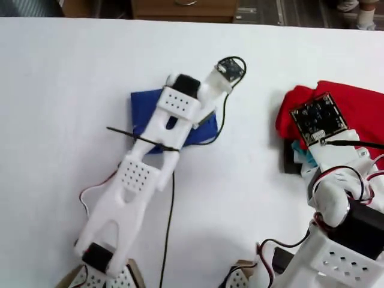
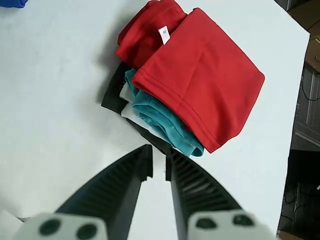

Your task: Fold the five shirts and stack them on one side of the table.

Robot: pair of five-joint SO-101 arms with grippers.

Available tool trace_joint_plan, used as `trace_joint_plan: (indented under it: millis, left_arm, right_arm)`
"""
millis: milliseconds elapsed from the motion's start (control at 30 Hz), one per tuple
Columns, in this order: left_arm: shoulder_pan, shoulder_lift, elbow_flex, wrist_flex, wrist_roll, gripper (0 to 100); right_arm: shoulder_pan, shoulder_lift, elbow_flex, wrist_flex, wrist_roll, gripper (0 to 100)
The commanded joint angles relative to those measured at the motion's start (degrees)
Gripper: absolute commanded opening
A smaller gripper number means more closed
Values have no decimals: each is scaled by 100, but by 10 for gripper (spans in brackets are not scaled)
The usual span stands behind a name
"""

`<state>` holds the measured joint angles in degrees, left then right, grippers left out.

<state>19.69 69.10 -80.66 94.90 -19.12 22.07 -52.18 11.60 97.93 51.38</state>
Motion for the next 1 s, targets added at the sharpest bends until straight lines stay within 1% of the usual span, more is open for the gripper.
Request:
trace_joint_plan:
  millis: [0,100,167,300,433,533,633,733,767,833,967]
  left_arm:
    - [18,-246,-251,88,0,116]
    - [18,-659,-251,237,9,238]
    - [-44,-1011,-251,343,9,279]
    - [-501,-1688,-251,396,35,258]
    - [-1231,-2242,-251,325,18,253]
    - [-1802,-2400,-189,369,9,253]
    - [-2295,-2163,-189,492,18,253]
    - [-2611,-1662,-189,624,18,253]
    - [-2690,-1459,-189,642,18,253]
    - [-2831,-1002,-189,668,26,253]
    - [-2857,-264,-242,668,44,252]
  right_arm:
    - [13,-119,9,-31,53,59]
    - [13,-119,9,-31,53,59]
    - [13,-119,9,-31,53,59]
    - [-101,-84,9,-31,53,59]
    - [-734,-75,70,-84,0,57]
    - [-1270,-75,501,-523,-132,56]
    - [-1446,13,1204,-1543,-1187,56]
    - [-1569,523,1512,-2334,-2127,50]
    - [-1745,813,1468,-2484,-2303,37]
    - [-2193,1525,1187,-2580,-2409,19]
    - [-3301,3248,97,-2343,-2418,22]
